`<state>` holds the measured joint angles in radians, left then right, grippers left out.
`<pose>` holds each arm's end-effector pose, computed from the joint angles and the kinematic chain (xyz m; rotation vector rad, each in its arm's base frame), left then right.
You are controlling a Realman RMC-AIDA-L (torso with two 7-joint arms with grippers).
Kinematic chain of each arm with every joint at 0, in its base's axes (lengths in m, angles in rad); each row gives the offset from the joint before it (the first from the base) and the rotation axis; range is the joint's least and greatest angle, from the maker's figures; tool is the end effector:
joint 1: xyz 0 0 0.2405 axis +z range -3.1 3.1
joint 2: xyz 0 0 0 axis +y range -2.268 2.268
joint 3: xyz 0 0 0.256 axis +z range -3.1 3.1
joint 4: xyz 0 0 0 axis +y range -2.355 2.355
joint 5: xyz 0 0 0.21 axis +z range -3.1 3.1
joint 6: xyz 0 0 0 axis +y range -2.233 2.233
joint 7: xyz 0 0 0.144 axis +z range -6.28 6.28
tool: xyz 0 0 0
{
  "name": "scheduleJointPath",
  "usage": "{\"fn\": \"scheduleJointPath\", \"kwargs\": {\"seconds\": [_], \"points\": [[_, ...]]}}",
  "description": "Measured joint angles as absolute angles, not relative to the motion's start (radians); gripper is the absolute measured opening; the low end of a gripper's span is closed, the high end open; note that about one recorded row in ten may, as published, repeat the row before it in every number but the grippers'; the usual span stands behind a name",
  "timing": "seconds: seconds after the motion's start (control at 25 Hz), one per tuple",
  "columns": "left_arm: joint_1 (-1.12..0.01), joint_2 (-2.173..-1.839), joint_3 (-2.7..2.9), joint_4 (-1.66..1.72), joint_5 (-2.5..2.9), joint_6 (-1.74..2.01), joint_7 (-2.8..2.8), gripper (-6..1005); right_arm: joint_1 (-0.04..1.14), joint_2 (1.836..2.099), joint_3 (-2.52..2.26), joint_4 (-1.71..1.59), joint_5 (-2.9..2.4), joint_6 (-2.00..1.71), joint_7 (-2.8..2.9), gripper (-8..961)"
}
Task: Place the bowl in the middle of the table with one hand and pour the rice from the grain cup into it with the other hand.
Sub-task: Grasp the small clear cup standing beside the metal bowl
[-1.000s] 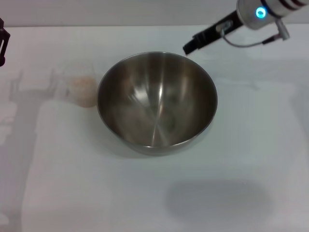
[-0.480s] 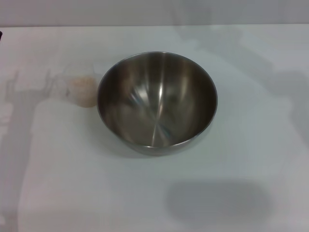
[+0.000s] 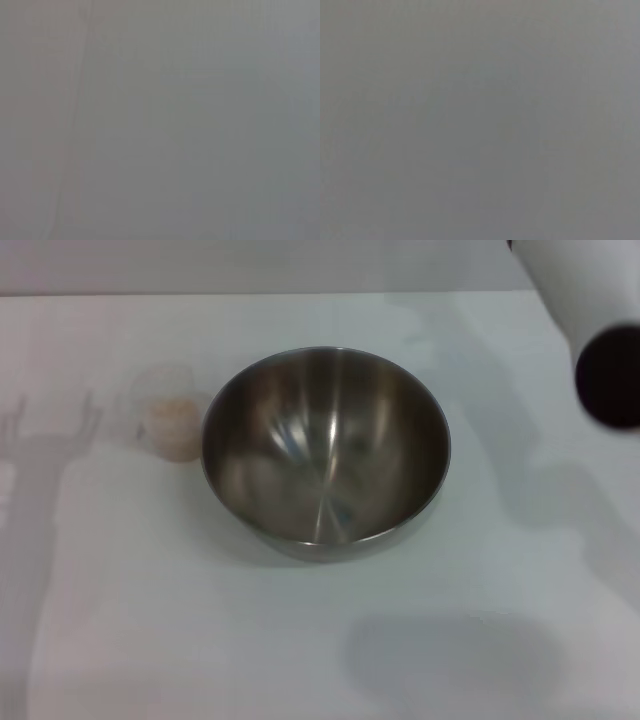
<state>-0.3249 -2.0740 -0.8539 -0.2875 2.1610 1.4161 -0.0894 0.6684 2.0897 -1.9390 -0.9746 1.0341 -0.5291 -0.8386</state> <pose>-0.3180 0.3018 0.0170 -1.3381 -0.4362 -0.8825 0.0765 0.4427 -0.0067 -1.6633 0.1138 0.6881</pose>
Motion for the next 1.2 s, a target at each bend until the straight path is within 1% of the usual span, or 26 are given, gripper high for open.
{"fn": "scheduleJointPath", "kwargs": {"seconds": [0.08,0.12,0.16,0.2,0.4,0.48,0.64,0.96,1.2], "points": [[-0.314,-2.075,-0.849,-0.285,2.163,1.416,-0.091,838,0.631,2.089,-2.030,-0.926,1.009,-0.775,-0.742,366],[-0.311,-2.075,-0.846,-0.285,2.163,1.416,-0.091,838,0.631,2.089,-2.030,-0.926,1.009,-0.775,-0.742,367],[-0.308,-2.075,-0.844,-0.285,2.165,1.416,-0.091,838,0.598,2.087,-2.066,-0.881,0.949,-0.900,-0.645,367],[-0.304,-2.075,-0.841,-0.285,2.167,1.416,-0.091,838,0.598,2.087,-2.066,-0.881,0.949,-0.900,-0.645,367],[-0.280,-2.078,-0.815,-0.287,2.168,1.403,-0.082,837,0.488,2.083,-2.064,-0.771,0.725,-1.074,-0.345,369],[-0.280,-2.078,-0.815,-0.287,2.168,1.403,-0.082,837,0.468,2.083,-2.059,-0.696,0.691,-1.156,-0.243,444],[-0.264,-2.079,-0.733,-0.290,2.168,1.371,-0.080,837,0.473,2.083,-2.070,-0.487,0.656,-1.310,-0.055,593],[-0.241,-2.079,-0.586,-0.300,2.170,1.327,-0.010,838,0.476,2.083,-2.064,-0.358,0.641,-1.383,0.007,672],[-0.255,-2.079,-0.557,-0.322,2.166,1.223,0.039,837,0.478,2.082,-2.063,-0.349,0.642,-1.385,0.007,671]]}}
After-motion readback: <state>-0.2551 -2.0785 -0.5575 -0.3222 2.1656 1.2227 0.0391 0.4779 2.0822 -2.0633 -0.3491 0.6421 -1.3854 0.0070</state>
